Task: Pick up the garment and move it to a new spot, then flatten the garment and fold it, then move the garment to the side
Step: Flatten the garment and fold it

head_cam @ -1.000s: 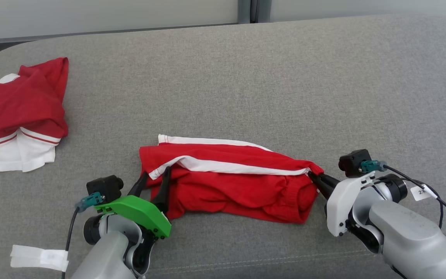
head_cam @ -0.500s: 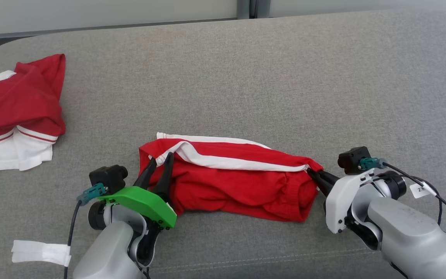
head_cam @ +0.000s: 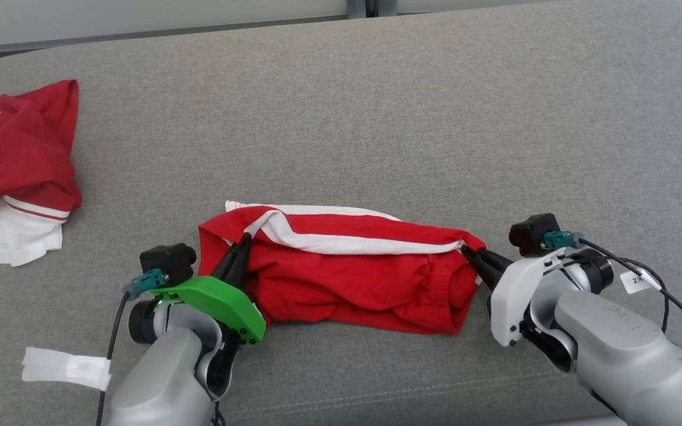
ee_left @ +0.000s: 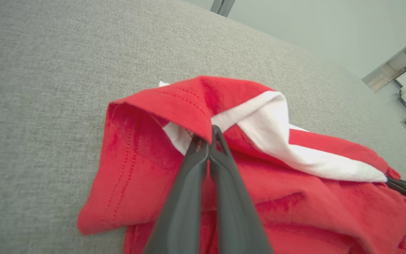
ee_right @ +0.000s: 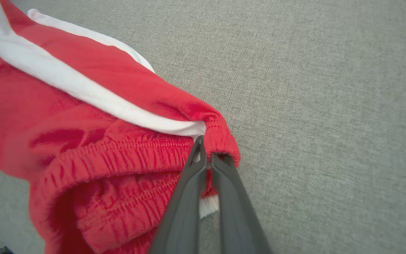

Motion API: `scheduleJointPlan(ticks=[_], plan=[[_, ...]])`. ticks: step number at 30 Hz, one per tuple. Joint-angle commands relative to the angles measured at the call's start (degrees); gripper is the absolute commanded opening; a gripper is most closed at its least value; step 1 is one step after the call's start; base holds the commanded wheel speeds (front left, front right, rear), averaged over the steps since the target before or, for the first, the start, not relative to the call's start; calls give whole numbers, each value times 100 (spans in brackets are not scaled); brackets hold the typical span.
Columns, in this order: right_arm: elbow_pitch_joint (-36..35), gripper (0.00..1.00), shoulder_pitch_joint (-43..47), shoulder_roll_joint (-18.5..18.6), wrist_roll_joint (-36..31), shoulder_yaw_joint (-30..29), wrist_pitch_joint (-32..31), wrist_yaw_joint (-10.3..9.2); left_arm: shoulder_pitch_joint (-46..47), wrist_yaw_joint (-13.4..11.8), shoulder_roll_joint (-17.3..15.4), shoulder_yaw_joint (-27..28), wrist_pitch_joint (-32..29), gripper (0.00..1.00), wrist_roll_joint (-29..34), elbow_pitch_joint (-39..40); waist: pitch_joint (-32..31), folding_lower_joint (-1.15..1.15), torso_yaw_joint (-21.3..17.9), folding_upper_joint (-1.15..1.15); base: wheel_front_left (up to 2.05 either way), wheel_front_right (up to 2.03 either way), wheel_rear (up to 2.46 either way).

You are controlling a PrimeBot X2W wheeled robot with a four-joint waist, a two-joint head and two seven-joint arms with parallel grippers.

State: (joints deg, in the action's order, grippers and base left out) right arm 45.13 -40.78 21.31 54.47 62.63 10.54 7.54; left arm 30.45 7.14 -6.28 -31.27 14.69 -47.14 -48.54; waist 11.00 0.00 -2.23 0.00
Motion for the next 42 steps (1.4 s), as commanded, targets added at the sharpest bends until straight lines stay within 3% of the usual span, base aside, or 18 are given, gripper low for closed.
scheduleJointPlan(ticks=[1,6,15,21,27,34,37,42], plan=[[41,0,-65,17,49,19,45,-10,92,35,-36,-11,22,0,49,-21,-8,0,6,0,0,0,0],[28,0,-115,61,148,-17,143,-10,112,31,-142,54,53,0,199,167,-111,0,56,0,0,0,0],[-607,0,-348,477,459,-284,167,-9,-221,-12,-574,654,54,0,466,1514,-489,0,113,0,0,0,0],[-978,0,-896,723,317,-391,-239,-10,147,-52,-932,831,-539,0,221,2329,-679,0,98,0,0,0,0],[-581,0,-2008,439,0,-562,-544,-9,1212,-162,-1070,1018,-1098,0,108,2481,-658,0,148,0,0,0,0],[379,0,-3217,49,-535,-869,-11,-10,2484,-158,-830,1157,-673,0,279,2245,-488,0,365,0,0,0,0],[756,0,-3349,-139,-714,-963,254,-9,2560,-110,-741,1078,-590,0,263,2097,-452,0,415,0,0,0,0],[1019,0,-2831,-324,-771,-768,347,-9,2034,-44,-674,792,-653,0,181,1996,-402,0,478,0,0,0,0]])
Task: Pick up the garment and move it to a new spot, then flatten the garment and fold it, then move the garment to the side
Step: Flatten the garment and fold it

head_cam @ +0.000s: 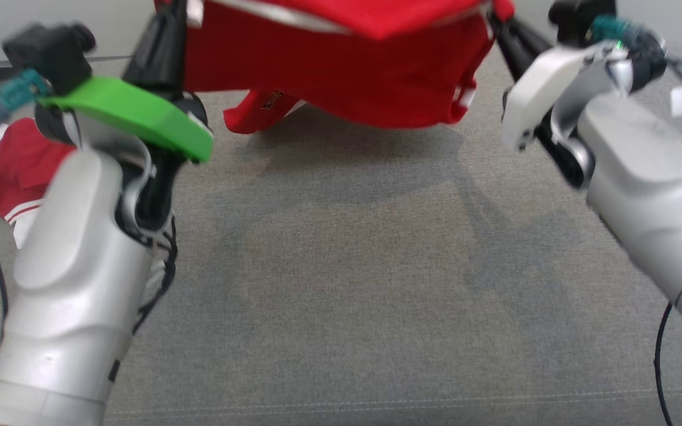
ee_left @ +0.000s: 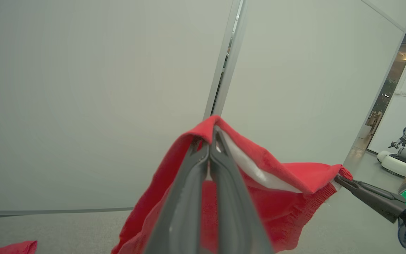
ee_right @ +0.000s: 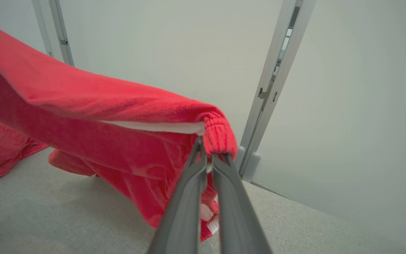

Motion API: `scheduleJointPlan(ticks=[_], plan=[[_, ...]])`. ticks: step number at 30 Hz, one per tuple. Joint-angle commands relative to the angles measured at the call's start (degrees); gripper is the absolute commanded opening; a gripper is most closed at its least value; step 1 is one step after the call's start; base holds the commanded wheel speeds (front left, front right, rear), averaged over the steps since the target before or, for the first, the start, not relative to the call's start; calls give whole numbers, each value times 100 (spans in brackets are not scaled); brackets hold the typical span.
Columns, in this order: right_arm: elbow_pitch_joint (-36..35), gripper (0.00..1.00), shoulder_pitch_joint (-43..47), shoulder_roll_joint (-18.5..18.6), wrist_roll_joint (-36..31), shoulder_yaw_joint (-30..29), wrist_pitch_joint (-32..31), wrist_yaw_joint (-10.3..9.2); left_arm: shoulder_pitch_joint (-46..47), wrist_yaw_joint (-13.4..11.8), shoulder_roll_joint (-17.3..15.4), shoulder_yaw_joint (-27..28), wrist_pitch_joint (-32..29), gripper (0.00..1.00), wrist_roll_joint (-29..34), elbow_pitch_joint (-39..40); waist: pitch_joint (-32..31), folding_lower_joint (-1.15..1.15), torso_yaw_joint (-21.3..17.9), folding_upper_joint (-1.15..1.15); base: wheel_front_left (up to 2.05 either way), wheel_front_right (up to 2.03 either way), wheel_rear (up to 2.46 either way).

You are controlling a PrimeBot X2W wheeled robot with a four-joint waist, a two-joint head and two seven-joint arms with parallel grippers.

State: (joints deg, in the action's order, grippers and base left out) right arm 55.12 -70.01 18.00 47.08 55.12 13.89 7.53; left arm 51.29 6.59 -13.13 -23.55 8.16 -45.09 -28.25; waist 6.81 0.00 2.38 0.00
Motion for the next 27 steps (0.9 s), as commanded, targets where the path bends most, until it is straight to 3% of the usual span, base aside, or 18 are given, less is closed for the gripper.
scheduleJointPlan(ticks=[1,6,10,20,27], plan=[[53,0,248,7,8,52,21,-8,-205,28,28,-42,24,0,-44,-18,28,0,30,0,0,0,0],[-68,0,1195,69,325,468,1,-8,-1294,59,11,-408,71,0,-146,248,81,0,60,0,0,0,0],[-526,0,1933,287,632,742,75,-8,-2457,-18,-254,-620,106,0,-177,939,57,0,18,0,0,0,0],[-1719,0,3231,949,773,909,129,-8,-4664,-839,-933,-688,-81,0,-238,2825,-190,0,60,0,0,0,0],[-2643,0,4518,1411,526,361,129,-8,-6194,-1494,-1230,-737,-103,0,-367,3924,-434,0,164,0,0,0,0]])
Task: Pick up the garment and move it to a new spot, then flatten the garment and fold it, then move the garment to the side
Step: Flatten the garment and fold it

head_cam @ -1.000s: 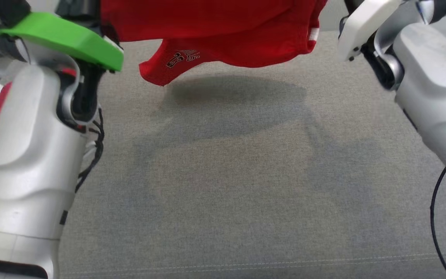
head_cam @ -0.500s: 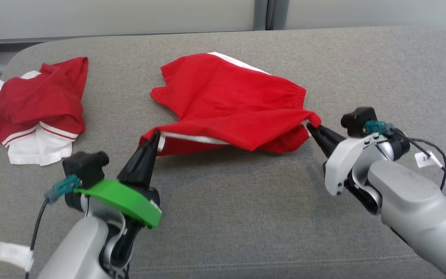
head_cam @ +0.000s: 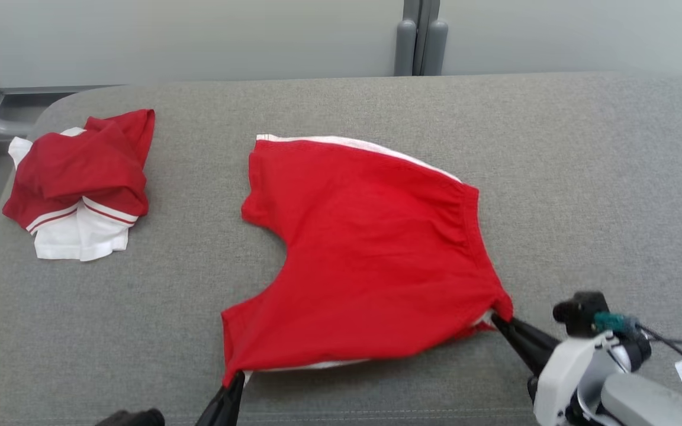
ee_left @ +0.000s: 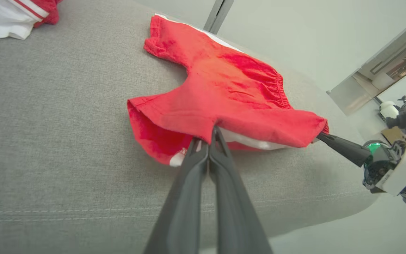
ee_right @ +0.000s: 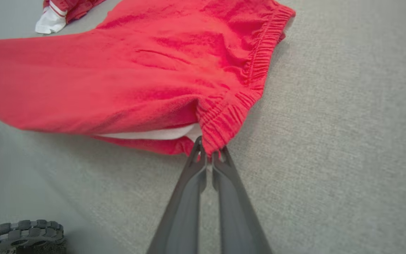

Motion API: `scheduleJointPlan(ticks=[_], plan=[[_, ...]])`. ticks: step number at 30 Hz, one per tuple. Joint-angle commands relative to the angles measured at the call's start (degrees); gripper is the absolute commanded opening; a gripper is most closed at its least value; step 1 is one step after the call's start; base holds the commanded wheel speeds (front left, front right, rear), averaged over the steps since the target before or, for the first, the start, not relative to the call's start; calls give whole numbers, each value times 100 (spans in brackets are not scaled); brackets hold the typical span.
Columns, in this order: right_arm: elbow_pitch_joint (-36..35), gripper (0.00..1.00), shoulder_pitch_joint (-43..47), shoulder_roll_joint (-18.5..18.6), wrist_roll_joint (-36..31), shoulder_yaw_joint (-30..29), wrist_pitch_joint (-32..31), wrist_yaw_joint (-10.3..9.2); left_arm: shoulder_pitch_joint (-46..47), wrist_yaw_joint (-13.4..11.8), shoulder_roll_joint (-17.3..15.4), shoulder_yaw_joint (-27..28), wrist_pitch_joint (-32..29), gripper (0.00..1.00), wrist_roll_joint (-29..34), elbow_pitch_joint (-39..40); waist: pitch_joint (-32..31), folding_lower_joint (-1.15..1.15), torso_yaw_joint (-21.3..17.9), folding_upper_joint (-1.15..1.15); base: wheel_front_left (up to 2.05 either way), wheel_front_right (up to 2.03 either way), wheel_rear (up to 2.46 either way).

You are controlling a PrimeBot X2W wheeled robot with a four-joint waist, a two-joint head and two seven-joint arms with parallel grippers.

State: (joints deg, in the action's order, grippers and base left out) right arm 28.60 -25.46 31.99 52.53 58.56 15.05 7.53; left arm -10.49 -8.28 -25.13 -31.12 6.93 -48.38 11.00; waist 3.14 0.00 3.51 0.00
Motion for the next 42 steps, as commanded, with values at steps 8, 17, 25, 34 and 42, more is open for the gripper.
scheduleJointPlan(ticks=[8,17,25,34,42], plan=[[-866,0,1506,374,-316,-723,-166,-8,-782,-369,-189,-26,20,0,2,774,-168,0,95,0,0,0,0],[-1742,0,2195,308,-796,-1705,-842,-8,-834,-413,-384,103,-38,0,-73,878,-154,0,-41,0,0,0,0],[-2473,0,2422,-47,-953,-2438,-1437,-7,129,20,-336,86,-370,0,-168,163,-139,0,-54,0,0,0,0],[-2553,0,1889,-449,-938,-3189,-2166,-6,2135,478,60,107,-867,0,-222,-1376,200,0,-188,0,0,0,0],[-1807,0,520,-1188,-1156,-3654,-2628,-6,3919,699,463,263,-822,0,-75,-2946,983,0,-577,0,0,0,0]])
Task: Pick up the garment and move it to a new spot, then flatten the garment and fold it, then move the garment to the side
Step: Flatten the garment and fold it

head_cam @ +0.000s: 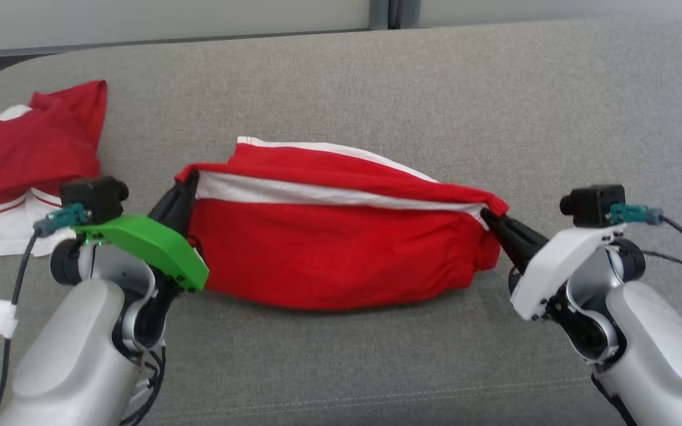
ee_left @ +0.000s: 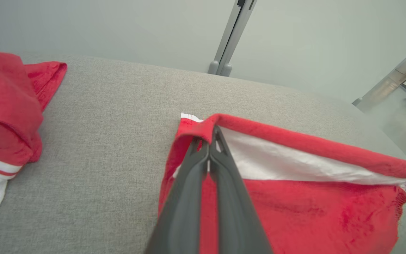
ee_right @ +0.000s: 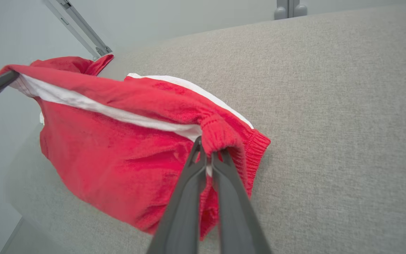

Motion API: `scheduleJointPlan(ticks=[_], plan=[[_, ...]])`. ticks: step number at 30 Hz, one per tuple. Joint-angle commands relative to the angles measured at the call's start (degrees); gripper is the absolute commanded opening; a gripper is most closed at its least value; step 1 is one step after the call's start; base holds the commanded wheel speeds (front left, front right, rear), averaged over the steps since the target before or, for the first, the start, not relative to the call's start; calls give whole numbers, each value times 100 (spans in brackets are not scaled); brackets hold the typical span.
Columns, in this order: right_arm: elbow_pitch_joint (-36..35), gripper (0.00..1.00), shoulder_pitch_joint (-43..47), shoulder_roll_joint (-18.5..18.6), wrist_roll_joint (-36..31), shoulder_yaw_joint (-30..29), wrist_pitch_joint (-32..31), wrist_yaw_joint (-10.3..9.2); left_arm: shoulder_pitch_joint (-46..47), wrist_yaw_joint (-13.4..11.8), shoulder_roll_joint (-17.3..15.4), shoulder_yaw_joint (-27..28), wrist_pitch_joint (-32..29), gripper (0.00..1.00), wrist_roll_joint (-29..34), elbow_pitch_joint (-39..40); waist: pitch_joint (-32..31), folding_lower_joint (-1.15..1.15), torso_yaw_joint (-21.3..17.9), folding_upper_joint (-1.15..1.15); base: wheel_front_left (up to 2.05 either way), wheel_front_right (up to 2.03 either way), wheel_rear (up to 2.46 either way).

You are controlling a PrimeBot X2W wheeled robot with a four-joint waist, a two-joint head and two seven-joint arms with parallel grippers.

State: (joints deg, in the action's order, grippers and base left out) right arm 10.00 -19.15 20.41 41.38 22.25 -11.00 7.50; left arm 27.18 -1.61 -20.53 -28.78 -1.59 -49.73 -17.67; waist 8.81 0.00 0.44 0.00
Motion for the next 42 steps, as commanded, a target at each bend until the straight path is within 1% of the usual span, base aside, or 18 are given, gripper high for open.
scheduleJointPlan(ticks=[1,7,11,16,21,22,23,24,25,26,33,37,42], plan=[[159,0,-300,-120,-88,-24,-63,-2,339,57,36,31,37,0,88,-252,524,0,-315,0,0,0,0],[911,0,-1283,-576,-194,12,-191,-2,1326,224,221,-10,57,0,218,-1332,1099,0,-506,0,0,0,0],[1355,0,-1729,-760,-216,115,-170,-1,1825,337,372,-43,136,0,278,-1980,1325,0,-553,0,0,0,0],[1774,0,-2031,-870,-130,305,-82,-2,2227,412,556,-110,212,0,330,-2665,1418,0,-565,0,0,0,0],[2027,0,-2169,-883,-51,473,7,-2,2429,469,663,-170,236,0,365,-3073,1415,0,-553,0,0,0,0],[2074,2,-2197,-888,-36,510,39,-2,2469,476,682,-162,271,0,354,-3164,1408,0,-550,0,0,0,0],[2106,28,-2227,-895,-8,544,90,-2,2499,475,704,-155,301,0,342,-3235,1398,0,-545,0,0,0,0],[2143,46,-2246,-896,18,568,126,-2,2530,480,729,-150,345,16,341,-3306,1385,0,-539,0,0,0,0],[2173,91,-2258,-899,52,599,169,-2,2555,489,751,-150,380,41,343,-3373,1371,0,-535,0,0,0,0],[2198,100,-2276,-890,82,626,206,-2,2579,519,764,-168,445,100,368,-3406,1353,0,-527,0,0,0,0],[2283,100,-2217,-645,227,846,368,-2,2589,710,821,-341,673,100,450,-3639,1091,0,-502,0,0,0,0],[2360,100,-1995,-477,288,771,468,-2,2263,762,864,-379,711,100,361,-3680,877,0,-473,0,0,0,0],[2271,100,-1561,-263,414,558,682,-2,1731,675,826,-200,921,100,120,-3622,631,0,-402,0,0,0,0]])
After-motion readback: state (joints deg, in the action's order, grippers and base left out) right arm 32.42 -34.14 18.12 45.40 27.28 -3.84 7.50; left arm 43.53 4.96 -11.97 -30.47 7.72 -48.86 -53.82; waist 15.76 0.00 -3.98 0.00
